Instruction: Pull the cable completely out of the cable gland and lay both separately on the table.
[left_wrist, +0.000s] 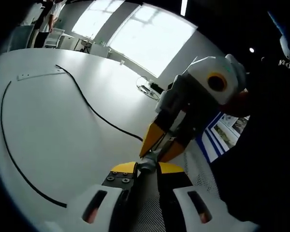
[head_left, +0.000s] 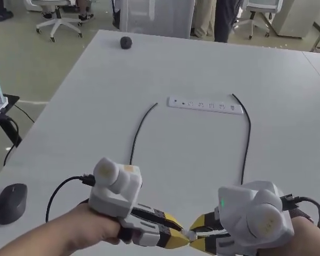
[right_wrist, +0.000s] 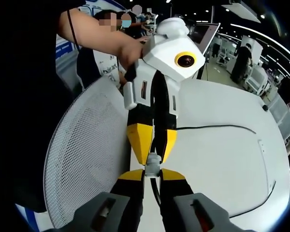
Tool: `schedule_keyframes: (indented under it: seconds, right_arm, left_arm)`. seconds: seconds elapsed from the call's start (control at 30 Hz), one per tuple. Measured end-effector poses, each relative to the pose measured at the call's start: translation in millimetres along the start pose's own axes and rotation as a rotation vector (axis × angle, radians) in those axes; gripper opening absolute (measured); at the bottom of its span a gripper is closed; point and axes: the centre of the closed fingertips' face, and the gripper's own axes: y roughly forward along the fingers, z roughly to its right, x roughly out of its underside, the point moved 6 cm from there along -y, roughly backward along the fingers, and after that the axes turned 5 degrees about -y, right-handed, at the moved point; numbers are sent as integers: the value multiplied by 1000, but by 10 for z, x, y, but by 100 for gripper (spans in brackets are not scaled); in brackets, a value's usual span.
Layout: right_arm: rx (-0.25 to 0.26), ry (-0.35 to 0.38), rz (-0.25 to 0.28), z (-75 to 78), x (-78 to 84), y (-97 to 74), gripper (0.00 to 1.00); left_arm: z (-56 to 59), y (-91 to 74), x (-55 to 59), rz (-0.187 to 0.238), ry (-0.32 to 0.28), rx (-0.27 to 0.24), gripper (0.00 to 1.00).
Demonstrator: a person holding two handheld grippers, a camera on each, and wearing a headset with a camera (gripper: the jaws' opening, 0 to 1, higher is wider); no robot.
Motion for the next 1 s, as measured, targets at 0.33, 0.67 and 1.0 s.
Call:
schedule_keyframes:
  seconds: [0.33,0.67,1.0]
  right_arm:
    - [6,-3,4,-14,-5,-10,6]
    - [-18,-9,16,13,22,-16,8]
    - [-209,205,59,149,64,-76,19]
  left_arm:
    - [9,-1,7,-1,51,10,16]
    - [41,22,-11,-15,133,-21,15]
    - [94,-23,-83,-11,271,-85,14]
